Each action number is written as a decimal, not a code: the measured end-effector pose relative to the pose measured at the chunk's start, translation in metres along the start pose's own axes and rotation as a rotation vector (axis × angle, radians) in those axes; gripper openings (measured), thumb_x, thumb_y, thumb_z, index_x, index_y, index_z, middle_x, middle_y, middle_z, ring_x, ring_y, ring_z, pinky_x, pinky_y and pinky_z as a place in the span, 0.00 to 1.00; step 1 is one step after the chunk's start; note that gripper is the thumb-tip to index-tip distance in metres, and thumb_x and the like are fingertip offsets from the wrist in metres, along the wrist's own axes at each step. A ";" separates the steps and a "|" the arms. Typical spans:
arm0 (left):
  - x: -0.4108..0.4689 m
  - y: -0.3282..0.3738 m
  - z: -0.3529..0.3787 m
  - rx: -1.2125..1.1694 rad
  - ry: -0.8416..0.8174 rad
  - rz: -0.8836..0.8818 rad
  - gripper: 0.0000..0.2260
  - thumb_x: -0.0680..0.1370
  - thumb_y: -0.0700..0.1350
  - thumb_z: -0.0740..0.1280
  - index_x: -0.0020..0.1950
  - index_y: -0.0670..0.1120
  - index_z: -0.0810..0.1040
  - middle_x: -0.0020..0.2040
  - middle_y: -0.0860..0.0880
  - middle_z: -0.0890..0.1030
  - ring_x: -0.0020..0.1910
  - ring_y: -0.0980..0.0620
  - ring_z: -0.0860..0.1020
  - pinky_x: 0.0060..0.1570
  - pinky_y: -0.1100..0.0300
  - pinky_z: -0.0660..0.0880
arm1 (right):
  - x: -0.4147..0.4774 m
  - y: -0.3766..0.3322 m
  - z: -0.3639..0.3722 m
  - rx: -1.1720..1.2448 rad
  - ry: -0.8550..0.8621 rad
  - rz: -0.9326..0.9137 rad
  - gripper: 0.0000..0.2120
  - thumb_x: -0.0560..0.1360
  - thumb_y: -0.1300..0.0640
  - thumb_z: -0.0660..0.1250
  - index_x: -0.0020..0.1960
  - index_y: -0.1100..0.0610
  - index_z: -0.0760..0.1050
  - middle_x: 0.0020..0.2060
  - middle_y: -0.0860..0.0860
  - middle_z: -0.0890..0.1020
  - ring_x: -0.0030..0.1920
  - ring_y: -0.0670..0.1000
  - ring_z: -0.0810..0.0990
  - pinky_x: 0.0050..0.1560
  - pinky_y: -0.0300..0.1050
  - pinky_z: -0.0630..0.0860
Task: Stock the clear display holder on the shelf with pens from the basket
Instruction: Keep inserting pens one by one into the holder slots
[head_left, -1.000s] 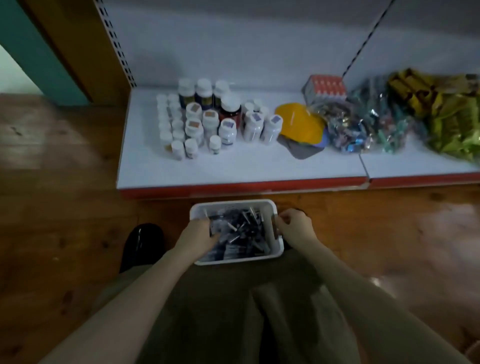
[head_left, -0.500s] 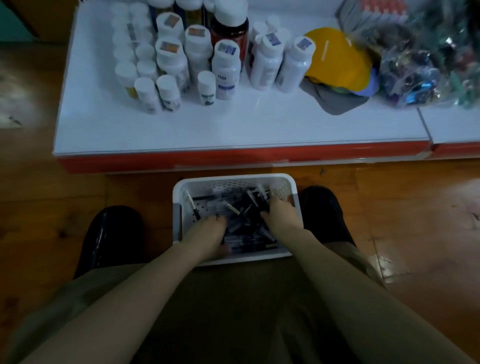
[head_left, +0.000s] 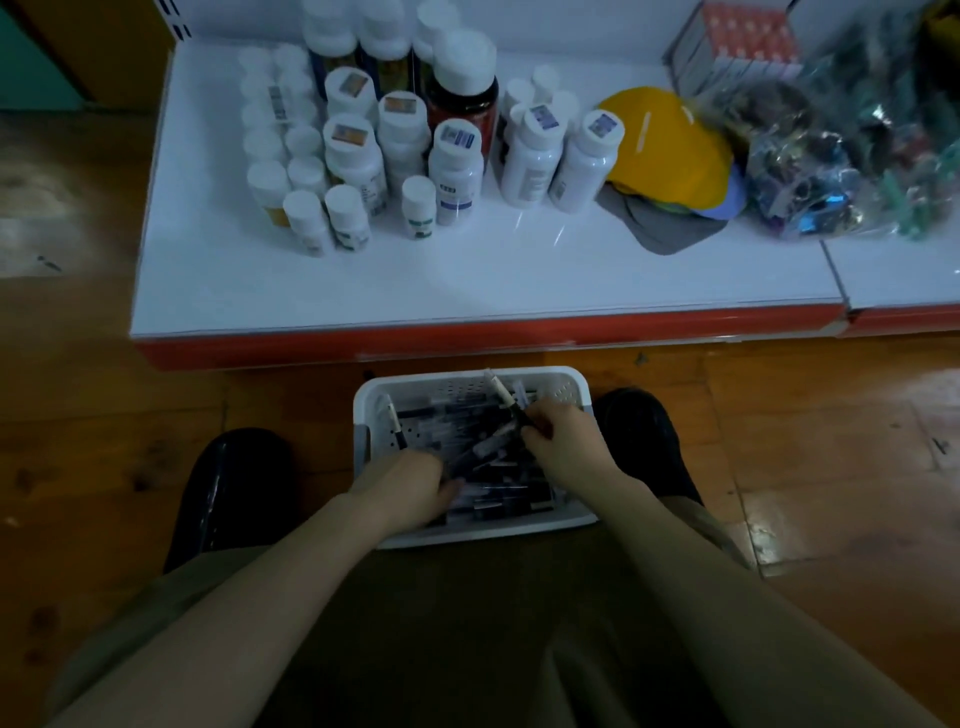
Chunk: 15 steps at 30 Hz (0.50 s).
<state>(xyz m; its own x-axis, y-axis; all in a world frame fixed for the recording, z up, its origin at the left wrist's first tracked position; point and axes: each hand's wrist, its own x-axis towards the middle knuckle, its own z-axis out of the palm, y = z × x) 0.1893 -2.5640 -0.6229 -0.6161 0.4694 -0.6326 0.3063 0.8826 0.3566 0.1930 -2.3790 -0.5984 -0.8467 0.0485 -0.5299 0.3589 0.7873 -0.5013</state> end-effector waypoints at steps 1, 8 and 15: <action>-0.007 -0.001 -0.007 -0.014 0.009 -0.003 0.16 0.81 0.55 0.55 0.47 0.44 0.73 0.33 0.50 0.71 0.31 0.54 0.70 0.27 0.62 0.63 | -0.007 -0.006 -0.007 0.045 0.016 -0.021 0.11 0.79 0.60 0.59 0.61 0.60 0.73 0.41 0.54 0.76 0.35 0.51 0.73 0.33 0.42 0.70; -0.085 0.023 -0.078 -0.351 0.153 0.003 0.14 0.81 0.49 0.57 0.36 0.49 0.66 0.29 0.49 0.70 0.27 0.53 0.70 0.28 0.63 0.64 | -0.069 -0.062 -0.087 0.335 0.255 -0.128 0.09 0.79 0.60 0.61 0.57 0.59 0.75 0.44 0.51 0.76 0.42 0.50 0.73 0.39 0.34 0.68; -0.175 0.079 -0.182 -0.605 0.491 0.100 0.03 0.80 0.44 0.59 0.46 0.49 0.70 0.37 0.48 0.76 0.34 0.53 0.74 0.30 0.68 0.66 | -0.146 -0.139 -0.198 0.535 0.402 -0.289 0.08 0.77 0.62 0.64 0.38 0.57 0.73 0.33 0.59 0.77 0.36 0.53 0.77 0.37 0.44 0.74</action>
<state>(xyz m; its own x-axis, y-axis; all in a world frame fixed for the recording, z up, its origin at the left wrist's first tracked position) 0.1896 -2.5810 -0.3586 -0.8999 0.3560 -0.2519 0.0153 0.6031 0.7975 0.1892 -2.3737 -0.3158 -0.9787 0.1871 -0.0850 0.1548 0.3997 -0.9035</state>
